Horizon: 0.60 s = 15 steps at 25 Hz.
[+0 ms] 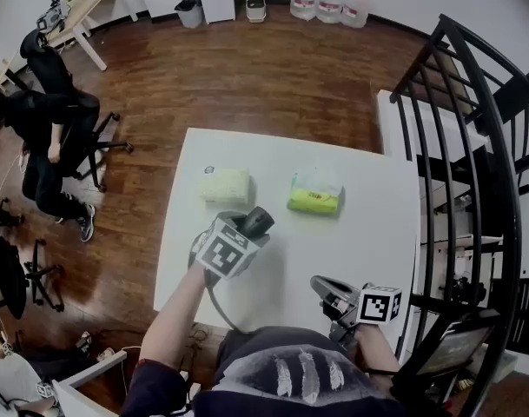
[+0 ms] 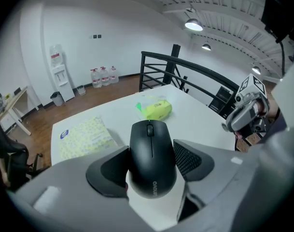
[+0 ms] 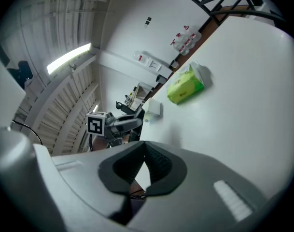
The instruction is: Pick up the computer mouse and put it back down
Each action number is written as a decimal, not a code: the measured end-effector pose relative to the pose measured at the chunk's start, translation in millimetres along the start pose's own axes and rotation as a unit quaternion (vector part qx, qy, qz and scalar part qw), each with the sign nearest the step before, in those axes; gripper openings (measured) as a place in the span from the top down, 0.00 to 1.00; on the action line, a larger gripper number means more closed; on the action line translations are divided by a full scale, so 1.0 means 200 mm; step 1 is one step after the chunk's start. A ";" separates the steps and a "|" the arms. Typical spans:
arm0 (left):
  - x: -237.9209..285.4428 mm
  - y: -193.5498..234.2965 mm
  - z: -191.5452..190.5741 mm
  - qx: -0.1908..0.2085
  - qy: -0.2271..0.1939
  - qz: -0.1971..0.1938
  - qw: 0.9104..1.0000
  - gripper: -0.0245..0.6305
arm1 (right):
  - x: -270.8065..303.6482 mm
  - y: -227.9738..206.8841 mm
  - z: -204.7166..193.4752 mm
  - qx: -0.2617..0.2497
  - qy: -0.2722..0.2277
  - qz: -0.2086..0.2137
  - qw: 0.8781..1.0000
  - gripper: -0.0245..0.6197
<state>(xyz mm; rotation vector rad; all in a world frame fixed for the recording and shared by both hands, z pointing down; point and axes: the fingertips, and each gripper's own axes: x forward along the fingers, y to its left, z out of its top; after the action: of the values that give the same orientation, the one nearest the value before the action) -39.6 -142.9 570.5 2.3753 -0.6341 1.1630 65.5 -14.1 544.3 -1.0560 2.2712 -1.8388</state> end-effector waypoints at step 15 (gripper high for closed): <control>0.31 0.07 -0.08 -0.021 0.046 -0.005 0.999 0.50 | 0.01 -0.06 0.04 0.013 -0.004 -0.008 1.000 0.96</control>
<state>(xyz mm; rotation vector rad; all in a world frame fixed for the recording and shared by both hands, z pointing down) -22.9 -158.7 631.7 2.2740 -0.6080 1.2348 73.5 -21.8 553.2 -1.0799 2.2345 -1.8624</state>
